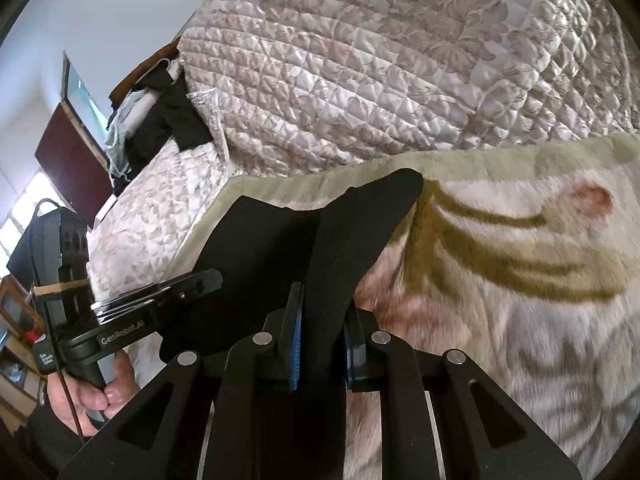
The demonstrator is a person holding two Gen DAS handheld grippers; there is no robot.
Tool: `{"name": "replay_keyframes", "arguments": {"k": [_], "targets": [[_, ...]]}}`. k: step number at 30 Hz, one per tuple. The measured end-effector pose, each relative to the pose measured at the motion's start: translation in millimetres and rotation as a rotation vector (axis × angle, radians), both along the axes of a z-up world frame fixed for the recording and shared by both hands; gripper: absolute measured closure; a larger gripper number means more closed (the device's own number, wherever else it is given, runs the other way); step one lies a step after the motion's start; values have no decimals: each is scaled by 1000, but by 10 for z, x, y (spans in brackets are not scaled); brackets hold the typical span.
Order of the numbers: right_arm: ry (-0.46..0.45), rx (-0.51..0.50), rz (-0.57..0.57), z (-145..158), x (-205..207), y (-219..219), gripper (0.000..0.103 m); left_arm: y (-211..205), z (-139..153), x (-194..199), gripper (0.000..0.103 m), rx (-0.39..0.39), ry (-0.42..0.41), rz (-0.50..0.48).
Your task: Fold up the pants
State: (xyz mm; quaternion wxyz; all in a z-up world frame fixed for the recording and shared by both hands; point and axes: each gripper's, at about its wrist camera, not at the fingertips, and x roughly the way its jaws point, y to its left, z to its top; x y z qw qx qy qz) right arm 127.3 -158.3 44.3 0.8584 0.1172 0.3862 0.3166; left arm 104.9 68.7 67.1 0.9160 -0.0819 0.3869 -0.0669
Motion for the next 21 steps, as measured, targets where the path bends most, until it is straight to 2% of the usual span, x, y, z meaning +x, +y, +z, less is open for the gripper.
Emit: {"name": "replay_keyframes", "arguments": {"k": [3, 5, 7, 9, 11, 12, 15, 17, 19, 21], "targets": [[32, -15, -14, -147, 142, 5, 87, 64, -144, 138, 79, -7, 30, 1], [80, -26, -36, -283, 210, -49, 84, 139, -318, 200, 74, -5, 87, 32], [95, -37, -50, -343, 208, -116, 81, 219, -401, 189, 71, -19, 111, 52], [56, -84, -82, -281, 146, -157, 79, 244, -373, 142, 71, -10, 100, 67], [16, -128, -111, -200, 74, -185, 78, 247, -314, 64, 71, 62, 75, 115], [2, -139, -119, -159, 33, -201, 78, 255, -297, 30, 71, 71, 69, 128], [-61, -160, -106, -43, -214, -191, 78, 280, -216, -166, 71, 13, 50, 136], [-103, -195, -62, -20, -417, -97, 78, 186, -130, -365, 71, -1, 3, 110], [-90, -232, -12, -117, -514, 13, 79, 80, -111, -490, 71, -7, -18, 72], [-46, -283, 6, -296, -517, 76, 79, -12, -210, -500, 71, 1, 11, 47]]}}
